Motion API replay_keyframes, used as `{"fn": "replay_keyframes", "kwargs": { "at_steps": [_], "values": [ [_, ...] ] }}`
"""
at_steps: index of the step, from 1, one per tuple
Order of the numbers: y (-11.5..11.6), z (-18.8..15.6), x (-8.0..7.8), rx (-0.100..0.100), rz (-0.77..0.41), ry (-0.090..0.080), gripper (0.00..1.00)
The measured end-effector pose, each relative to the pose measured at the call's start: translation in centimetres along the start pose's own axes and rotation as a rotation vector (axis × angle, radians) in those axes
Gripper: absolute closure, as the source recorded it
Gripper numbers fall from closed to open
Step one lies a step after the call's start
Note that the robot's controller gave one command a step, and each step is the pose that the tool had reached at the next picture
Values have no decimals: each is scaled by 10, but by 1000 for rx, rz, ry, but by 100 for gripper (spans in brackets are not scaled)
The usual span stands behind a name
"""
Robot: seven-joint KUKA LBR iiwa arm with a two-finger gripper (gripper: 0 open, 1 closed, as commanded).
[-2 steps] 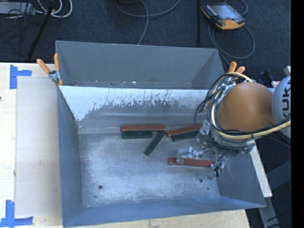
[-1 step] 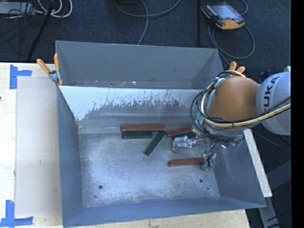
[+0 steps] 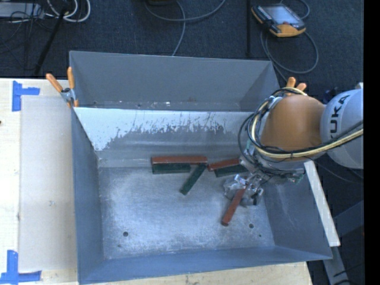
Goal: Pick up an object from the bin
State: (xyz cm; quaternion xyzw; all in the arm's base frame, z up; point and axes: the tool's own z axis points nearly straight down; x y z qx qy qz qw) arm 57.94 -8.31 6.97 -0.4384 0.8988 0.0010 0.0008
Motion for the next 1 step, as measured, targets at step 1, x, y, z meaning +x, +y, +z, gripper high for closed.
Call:
{"fn": "replay_keyframes", "kwargs": {
  "at_steps": [1],
  "values": [
    [14, -181, -6, 8, 43, -3, 100]
  ]
}}
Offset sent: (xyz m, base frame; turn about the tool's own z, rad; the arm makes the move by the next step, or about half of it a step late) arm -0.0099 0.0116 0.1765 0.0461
